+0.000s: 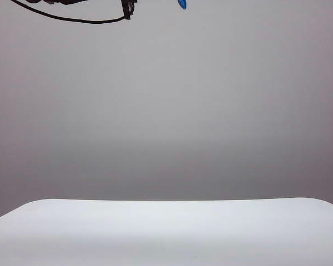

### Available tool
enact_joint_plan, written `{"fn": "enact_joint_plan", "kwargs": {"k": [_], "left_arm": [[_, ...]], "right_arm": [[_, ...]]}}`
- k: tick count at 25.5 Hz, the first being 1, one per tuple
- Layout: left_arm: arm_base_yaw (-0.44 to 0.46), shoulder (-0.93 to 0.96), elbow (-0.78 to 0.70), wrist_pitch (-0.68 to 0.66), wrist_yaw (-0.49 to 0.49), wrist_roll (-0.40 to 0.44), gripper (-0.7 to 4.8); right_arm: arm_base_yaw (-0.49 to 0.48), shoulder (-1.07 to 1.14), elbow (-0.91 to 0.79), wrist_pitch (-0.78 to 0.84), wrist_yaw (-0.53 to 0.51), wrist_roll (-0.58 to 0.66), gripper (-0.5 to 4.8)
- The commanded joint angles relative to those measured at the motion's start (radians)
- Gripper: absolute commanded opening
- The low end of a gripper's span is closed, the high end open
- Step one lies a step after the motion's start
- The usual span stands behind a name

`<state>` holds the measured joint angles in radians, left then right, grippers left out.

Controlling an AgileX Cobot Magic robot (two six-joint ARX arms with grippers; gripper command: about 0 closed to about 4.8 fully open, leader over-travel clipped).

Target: Pick up the pen and remove the cap.

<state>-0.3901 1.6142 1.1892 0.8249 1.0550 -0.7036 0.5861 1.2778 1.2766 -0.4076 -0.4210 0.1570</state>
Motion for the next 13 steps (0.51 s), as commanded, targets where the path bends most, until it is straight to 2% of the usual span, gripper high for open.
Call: {"fn": "enact_joint_plan", "kwargs": {"k": [1,4,13], "left_arm": [[0.002,-0.002,0.000,0.011,0.000,0.006,0.16],[0.002,-0.002,0.000,0.012,0.000,-0.016,0.16],[0.002,-0.002,0.001,0.031,0.066,-0.071,0.16]], "right_arm": [[0.000,-0.009,0.006,0.021,-0.004,0.008,1.32],[0.000,-0.009,0.006,0.019,-0.005,0.007,2.94],[0.000,-0.008,0.006,0.031,-0.035,-0.031,2.97]]}}
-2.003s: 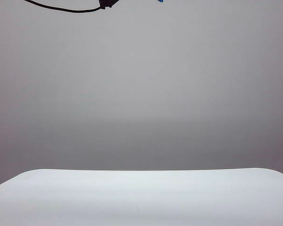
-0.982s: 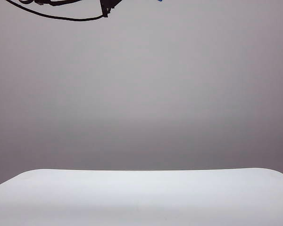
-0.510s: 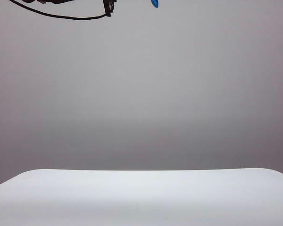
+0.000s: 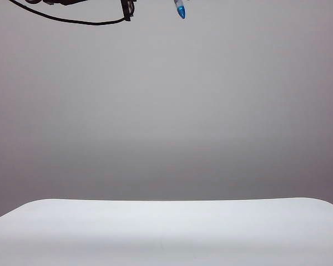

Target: Pick up the pen and remove the cap.

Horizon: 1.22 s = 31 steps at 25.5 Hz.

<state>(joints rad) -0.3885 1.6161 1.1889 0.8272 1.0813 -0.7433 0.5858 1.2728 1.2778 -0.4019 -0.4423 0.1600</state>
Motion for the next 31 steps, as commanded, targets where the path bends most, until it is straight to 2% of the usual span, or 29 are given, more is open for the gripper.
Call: {"fn": "enact_joint_plan", "kwargs": {"k": [1,2,5,8,10,13,14,17,19,20,21,25,31], "left_arm": [[0.000,-0.004,0.001,0.030,0.044,-0.034,0.16],[0.000,-0.004,0.001,0.035,0.050,-0.043,0.17],[0.000,-0.004,0.001,0.079,0.084,-0.074,0.17],[0.000,-0.004,0.001,0.161,0.098,-0.148,0.17],[0.000,-0.004,0.001,0.241,0.098,-0.211,0.17],[0.000,-0.004,0.001,0.272,0.123,-0.246,0.17],[0.000,-0.004,0.001,0.270,0.132,-0.253,0.17],[0.000,-0.004,0.001,0.260,0.138,-0.252,0.17],[0.000,-0.004,0.001,0.259,0.137,-0.252,0.17],[0.000,-0.004,0.001,0.259,0.136,-0.252,0.17],[0.000,-0.003,0.001,0.257,0.139,-0.253,0.17],[0.000,-0.003,0.001,0.182,0.142,-0.227,0.18],[0.003,-0.003,0.001,0.169,0.038,-0.103,0.18]], "right_arm": [[0.000,-0.003,0.005,0.025,-0.029,-0.034,2.98],[0.000,-0.003,0.005,0.025,-0.075,-0.037,2.97],[0.000,-0.003,0.004,0.024,-0.112,-0.063,2.97],[0.000,0.003,0.004,0.025,-0.141,-0.067,2.95],[-0.001,0.015,0.004,0.016,-0.153,-0.068,2.63],[-0.001,0.021,0.004,0.018,-0.166,-0.068,2.55],[-0.001,0.021,0.004,0.020,-0.166,-0.068,2.35],[-0.001,0.021,0.004,0.023,-0.167,-0.068,1.31],[-0.001,0.021,0.004,0.023,-0.167,-0.068,0.95],[-0.001,0.021,0.004,0.023,-0.166,-0.068,0.24],[-0.001,0.021,0.004,0.024,-0.167,-0.068,0.02],[-0.001,0.021,0.004,0.032,-0.214,-0.068,0.00],[0.000,0.027,0.004,-0.031,-0.213,-0.084,0.00]]}}
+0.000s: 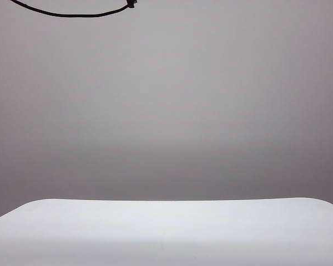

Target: Pick up the pen and remove the cap.

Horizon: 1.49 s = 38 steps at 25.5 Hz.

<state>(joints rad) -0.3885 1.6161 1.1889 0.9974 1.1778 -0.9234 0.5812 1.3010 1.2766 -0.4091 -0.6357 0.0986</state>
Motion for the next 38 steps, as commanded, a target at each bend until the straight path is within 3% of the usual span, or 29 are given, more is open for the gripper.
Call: {"fn": "enact_joint_plan", "kwargs": {"k": [1,5,23,31,36,38], "left_arm": [[0.003,-0.003,0.001,-0.001,-0.086,0.105,0.18],[0.003,-0.003,0.002,-0.003,-0.145,0.153,0.17],[0.048,-0.003,0.006,-0.061,-0.147,0.192,0.17],[0.069,-0.003,0.006,-0.060,-0.153,0.213,0.17],[0.115,-0.003,0.006,-0.119,-0.193,0.324,0.17],[0.159,-0.003,0.006,-0.256,-0.203,0.377,0.17]], "right_arm": [[0.005,0.005,0.005,-0.031,-0.014,-0.022,0.00],[0.005,0.025,-0.004,-0.040,-0.014,-0.025,0.00],[0.005,0.043,-0.010,-0.146,-0.010,-0.086,0.00],[0.006,0.043,-0.107,-0.138,-0.018,-0.090,0.00],[0.006,0.043,-0.126,-0.148,-0.006,-0.090,0.00],[0.003,0.043,-0.126,-0.156,0.057,-0.090,0.00]]}}
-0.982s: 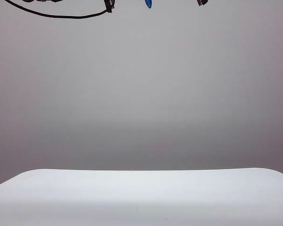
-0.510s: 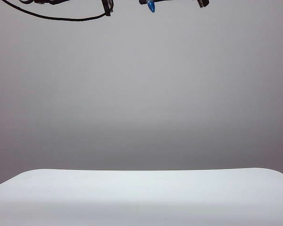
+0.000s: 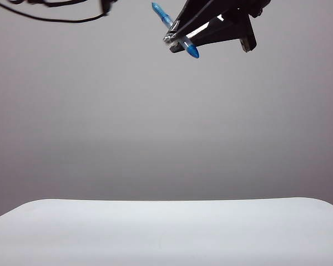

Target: Pick up the pen and remove the cap.

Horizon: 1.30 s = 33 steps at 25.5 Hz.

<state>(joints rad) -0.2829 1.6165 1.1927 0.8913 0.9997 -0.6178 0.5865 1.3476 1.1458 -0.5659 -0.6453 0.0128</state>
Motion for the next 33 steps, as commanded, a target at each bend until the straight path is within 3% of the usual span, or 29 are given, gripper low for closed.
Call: {"fn": "enact_joint_plan", "kwargs": {"k": [1,2,3,5,7,8,10,12,14,19,24,33], "left_arm": [[0.074,-0.003,0.002,-0.227,-0.030,0.115,0.17],[0.099,-0.004,0.002,-0.384,-0.053,0.198,0.17],[0.112,-0.004,0.002,-0.455,-0.068,0.233,0.17],[0.131,-0.005,0.002,-0.775,-0.172,0.431,0.17],[0.128,-0.005,0.002,-0.961,-0.284,0.562,0.17],[0.107,-0.005,0.002,-1.094,-0.408,0.665,0.17],[0.065,-0.005,0.001,-1.257,-0.605,0.758,0.17],[0.014,-0.004,0.001,-1.374,-0.793,0.785,0.17],[-0.025,-0.002,0.001,-1.450,-0.880,0.783,0.18],[-0.054,0.091,0.000,-1.500,-0.864,0.754,0.26],[-0.054,0.326,0.001,-1.578,-0.840,0.737,0.31],[-0.055,0.351,0.002,-1.519,-0.870,0.738,0.30]], "right_arm": [[-0.003,-0.003,0.005,-0.009,0.105,-0.004,0.00],[-0.007,-0.001,0.005,-0.029,0.174,-0.004,0.00],[-0.007,0.002,0.005,-0.035,0.201,-0.004,0.00],[-0.037,0.004,0.001,-0.047,0.306,-0.004,0.00],[-0.058,0.013,0.001,-0.063,0.331,-0.002,0.00],[-0.083,0.029,0.001,-0.078,0.346,-0.002,0.00],[-0.137,0.070,0.000,-0.098,0.391,-0.003,0.00],[-0.183,0.131,-0.001,-0.096,0.400,-0.003,0.00],[-0.220,0.196,-0.001,-0.096,0.405,-0.003,0.00],[-0.232,0.360,-0.001,-0.090,0.407,-0.008,0.00],[-0.232,0.514,-0.001,-0.061,0.409,-0.008,0.00],[-0.234,0.620,-0.001,-0.057,0.491,-0.013,0.00]]}}
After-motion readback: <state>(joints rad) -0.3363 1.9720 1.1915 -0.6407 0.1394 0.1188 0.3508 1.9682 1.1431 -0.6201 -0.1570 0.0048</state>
